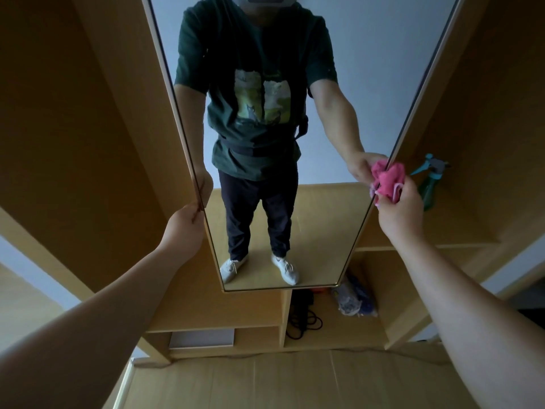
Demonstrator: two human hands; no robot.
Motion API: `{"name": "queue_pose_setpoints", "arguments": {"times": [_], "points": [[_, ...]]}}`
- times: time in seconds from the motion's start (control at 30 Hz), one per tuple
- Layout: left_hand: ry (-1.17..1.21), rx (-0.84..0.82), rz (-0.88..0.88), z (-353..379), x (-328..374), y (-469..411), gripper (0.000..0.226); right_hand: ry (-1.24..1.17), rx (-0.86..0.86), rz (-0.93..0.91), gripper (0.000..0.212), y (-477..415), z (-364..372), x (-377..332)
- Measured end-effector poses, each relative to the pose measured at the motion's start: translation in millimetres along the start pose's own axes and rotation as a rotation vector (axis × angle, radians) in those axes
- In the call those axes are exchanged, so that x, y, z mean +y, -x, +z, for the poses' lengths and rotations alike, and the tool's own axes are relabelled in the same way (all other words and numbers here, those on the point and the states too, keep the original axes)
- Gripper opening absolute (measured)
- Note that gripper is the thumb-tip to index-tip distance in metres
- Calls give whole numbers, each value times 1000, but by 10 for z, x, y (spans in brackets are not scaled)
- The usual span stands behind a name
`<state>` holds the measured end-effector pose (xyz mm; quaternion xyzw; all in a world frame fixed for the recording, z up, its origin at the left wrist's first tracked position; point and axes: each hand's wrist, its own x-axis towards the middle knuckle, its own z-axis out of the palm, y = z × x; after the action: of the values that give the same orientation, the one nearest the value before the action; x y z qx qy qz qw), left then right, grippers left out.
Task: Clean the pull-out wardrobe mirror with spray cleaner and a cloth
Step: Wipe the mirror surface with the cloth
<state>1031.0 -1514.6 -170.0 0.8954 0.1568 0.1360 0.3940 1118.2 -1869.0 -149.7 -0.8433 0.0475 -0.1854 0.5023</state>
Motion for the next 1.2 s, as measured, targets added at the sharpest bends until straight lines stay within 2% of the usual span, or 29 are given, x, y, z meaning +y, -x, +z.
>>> {"name": "queue_pose_setpoints", "arguments": {"times": [0.4,0.7,1.2], "points": [[-22,-5,-1,79,-135,-75,26,13,14,85,48,73,189,286],[-127,-129,-13,268,-438,27,18,-1,-7,140,47,154,306,507],[-165,-90,-46,432,-607,-133,26,70,-9,204,32,383,510,993]]}}
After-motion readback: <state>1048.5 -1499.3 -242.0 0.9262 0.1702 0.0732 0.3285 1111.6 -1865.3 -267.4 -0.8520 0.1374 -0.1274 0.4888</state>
